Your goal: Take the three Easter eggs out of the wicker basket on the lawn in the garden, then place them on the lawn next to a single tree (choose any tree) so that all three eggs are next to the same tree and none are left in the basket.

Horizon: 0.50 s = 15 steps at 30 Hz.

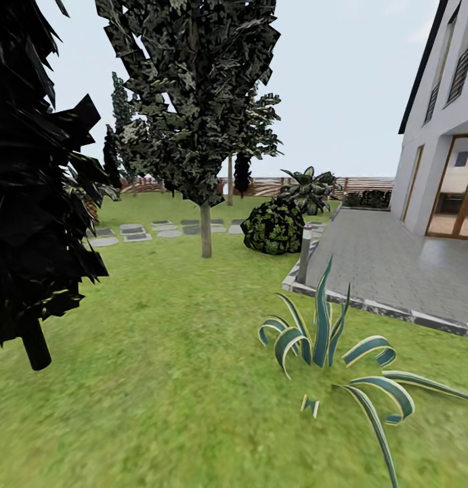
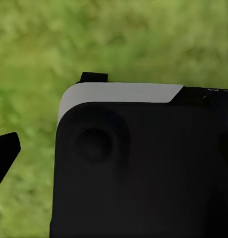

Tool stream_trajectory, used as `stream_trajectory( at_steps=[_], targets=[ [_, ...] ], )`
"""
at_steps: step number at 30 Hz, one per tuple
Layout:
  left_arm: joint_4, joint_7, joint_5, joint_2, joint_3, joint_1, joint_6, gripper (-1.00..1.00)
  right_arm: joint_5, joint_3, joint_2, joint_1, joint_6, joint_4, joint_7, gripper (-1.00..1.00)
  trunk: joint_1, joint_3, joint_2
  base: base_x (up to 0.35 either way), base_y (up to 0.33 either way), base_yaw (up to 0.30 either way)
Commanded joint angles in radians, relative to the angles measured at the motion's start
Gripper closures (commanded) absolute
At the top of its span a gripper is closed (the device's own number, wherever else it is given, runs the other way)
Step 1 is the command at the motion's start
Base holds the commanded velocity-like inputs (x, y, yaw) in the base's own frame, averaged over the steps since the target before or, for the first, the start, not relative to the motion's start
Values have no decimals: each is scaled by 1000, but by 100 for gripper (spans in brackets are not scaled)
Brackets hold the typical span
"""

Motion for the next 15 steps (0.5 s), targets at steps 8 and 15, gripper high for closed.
stream_trajectory(
  at_steps=[8,15],
  targets=[
    [0,0,1,0,8,-1,-1,-100,4,2,-1,-1,-3,1,1,-100,0,-1,-1,0,0,-8],
    [0,-2,-1,-1,8,-1,-1,-100,5,3,-2,-1,-3,1,0,-100,0,-1,-1,0,0,0]
  ],
)
